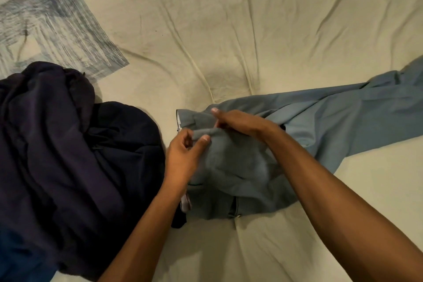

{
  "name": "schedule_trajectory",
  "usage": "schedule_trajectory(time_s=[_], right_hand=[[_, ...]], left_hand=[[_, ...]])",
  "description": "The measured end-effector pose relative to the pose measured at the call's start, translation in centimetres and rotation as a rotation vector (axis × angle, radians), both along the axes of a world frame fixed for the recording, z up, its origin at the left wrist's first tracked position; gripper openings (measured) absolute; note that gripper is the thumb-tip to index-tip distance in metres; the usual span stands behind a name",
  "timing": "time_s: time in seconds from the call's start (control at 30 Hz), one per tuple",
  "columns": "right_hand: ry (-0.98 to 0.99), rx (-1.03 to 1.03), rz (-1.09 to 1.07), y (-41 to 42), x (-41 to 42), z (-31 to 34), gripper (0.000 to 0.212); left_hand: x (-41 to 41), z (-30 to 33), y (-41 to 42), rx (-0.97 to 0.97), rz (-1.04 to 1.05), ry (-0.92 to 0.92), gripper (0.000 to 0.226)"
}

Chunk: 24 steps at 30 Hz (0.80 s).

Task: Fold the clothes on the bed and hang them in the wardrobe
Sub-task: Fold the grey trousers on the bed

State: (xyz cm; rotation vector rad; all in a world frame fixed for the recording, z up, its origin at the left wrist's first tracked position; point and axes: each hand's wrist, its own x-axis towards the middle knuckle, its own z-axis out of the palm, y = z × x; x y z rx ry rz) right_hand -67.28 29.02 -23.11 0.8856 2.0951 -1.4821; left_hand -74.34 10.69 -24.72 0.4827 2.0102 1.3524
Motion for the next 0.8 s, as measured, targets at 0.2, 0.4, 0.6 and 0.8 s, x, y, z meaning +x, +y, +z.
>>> schedule_trajectory(time_s=[0.2,0.4,0.6,0.8], right_hand=[[0.083,0.390,0.030,0.9,1.1,-1.7,0.034],[0.013,0.687,0.172,-0.9,2.1,-4.4,0.032],[0.103,0.680,0.048,-0.4,2.0,-3.7,0.019],[0.215,0.650,0.064,1.4,-0.1,0.4,0.017]], left_hand=[[-3.6,-2.3,3.3,-0.229,0.205,0.118,0.024],[-4.1,-5.0,3.4,-0.576,0.065,0.199,0.094],[-4.3,-4.4,3.2,-0.155,0.136,-0.449,0.094],[-7.6,-1.4,2.5,0.009,0.119,-0.312,0.026]])
